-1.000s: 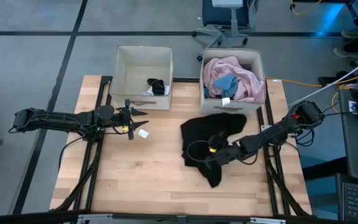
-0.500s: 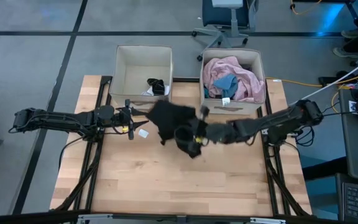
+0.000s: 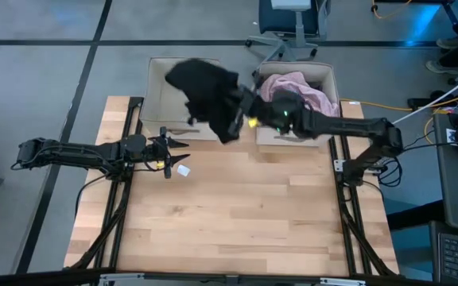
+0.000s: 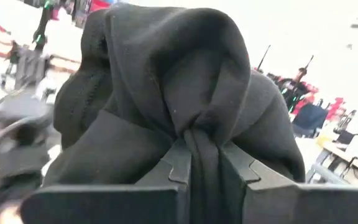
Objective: Sort clothes
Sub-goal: Put the black shirt into the left laundry organizer
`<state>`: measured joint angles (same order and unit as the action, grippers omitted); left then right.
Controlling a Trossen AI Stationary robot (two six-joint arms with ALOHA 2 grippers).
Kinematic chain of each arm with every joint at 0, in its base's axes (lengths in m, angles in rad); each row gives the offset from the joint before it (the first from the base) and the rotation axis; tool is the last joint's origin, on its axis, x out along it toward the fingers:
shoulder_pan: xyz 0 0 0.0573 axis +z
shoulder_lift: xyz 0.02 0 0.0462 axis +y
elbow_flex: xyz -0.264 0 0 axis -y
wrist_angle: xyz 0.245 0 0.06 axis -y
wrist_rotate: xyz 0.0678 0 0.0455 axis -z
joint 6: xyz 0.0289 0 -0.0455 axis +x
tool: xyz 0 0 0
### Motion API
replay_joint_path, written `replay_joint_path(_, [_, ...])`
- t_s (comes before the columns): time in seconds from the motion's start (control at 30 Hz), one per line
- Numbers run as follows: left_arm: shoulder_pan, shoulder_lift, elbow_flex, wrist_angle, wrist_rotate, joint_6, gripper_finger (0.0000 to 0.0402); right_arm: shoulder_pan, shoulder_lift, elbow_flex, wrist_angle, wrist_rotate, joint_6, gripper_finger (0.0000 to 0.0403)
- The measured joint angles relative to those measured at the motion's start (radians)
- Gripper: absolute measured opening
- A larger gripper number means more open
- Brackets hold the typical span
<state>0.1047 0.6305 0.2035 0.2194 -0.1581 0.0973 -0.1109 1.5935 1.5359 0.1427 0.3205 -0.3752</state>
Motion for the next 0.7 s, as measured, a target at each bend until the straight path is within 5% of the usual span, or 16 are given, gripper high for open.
replay_joint_path(0.27, [0.0, 0.0, 0.0, 0.001, 0.0, -0.004, 0.0162, -0.179, 0.162, 0.12, 0.198, -0.175, 0.006, 0.0041])
replay_joint_path(0.7, [0.0, 0.0, 0.0, -0.001, 0.0, -0.003, 0.0162, -0.286, 0.442, 0.284, 0.22, -0.219, 0.035, 0.0044])
